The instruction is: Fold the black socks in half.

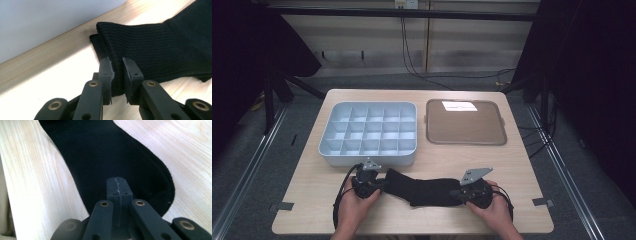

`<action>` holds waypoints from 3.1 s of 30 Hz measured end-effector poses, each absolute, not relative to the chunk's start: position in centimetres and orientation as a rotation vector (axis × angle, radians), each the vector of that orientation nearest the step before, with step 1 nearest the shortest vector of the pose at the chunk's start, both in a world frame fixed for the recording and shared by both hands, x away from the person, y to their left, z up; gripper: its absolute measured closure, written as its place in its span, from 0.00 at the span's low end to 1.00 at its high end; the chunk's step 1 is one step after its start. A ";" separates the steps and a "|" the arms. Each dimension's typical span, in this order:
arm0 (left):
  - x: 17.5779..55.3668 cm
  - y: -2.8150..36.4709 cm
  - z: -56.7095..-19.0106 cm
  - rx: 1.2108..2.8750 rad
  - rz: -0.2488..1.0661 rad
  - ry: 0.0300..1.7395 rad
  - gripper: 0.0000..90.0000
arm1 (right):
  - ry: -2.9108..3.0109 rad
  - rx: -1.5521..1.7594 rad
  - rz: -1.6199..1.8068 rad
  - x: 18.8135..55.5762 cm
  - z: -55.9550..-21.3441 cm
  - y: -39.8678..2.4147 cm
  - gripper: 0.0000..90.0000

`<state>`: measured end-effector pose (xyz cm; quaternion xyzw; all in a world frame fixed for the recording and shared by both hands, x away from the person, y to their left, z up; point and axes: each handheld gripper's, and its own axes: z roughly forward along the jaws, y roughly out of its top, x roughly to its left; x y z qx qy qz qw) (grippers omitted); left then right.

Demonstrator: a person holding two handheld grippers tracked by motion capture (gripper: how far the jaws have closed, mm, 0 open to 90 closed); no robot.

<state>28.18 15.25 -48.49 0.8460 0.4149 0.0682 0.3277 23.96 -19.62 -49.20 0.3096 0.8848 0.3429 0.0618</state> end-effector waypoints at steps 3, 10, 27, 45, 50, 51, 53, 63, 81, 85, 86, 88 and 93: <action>28.1 15.2 -48.0 2.212 0.194 1.081 0.87 | 2.675 0.927 1.040 24.0 -49.2 -19.4 1.00; 28.0 15.6 -46.9 2.200 0.177 1.068 0.87 | 2.675 0.933 1.040 24.0 -49.2 -19.3 1.00; 27.7 15.2 -44.6 2.191 0.155 1.014 0.87 | 2.663 0.930 1.061 24.0 -49.3 -18.1 1.00; 27.8 15.3 -43.7 2.193 0.177 1.014 0.87 | 2.669 0.903 1.051 24.2 -49.3 -17.0 1.00; 27.6 15.0 -43.4 2.203 0.171 0.994 0.87 | 2.671 0.912 1.053 24.2 -49.3 -16.7 1.00; 27.5 14.9 -43.3 2.197 0.167 0.986 0.87 | 2.669 0.910 1.053 24.2 -49.3 -16.7 1.00; 27.4 14.6 -43.1 2.195 0.160 0.975 0.87 | 2.672 0.902 1.058 24.3 -49.3 -16.5 1.00; 27.3 13.1 -42.7 2.196 0.145 0.933 0.87 | 2.680 0.889 1.065 24.5 -49.3 -15.8 1.00; 27.4 8.7 -43.2 2.255 0.098 0.848 0.87 | 2.693 0.830 1.062 24.5 -49.3 -14.7 1.00; 27.3 7.8 -43.6 2.275 0.089 0.826 0.87 | 2.694 0.812 1.063 24.5 -49.3 -14.6 1.00; 27.3 7.6 -43.6 2.285 0.096 0.822 0.87 | 2.695 0.810 1.062 24.5 -49.3 -14.6 1.00; 27.2 7.3 -43.6 2.278 0.089 0.820 0.87 | 2.692 0.812 1.063 24.5 -49.3 -14.7 1.00; 27.0 6.7 -43.5 2.295 0.089 0.813 0.87 | 2.697 0.806 1.055 24.6 -49.2 -14.7 1.00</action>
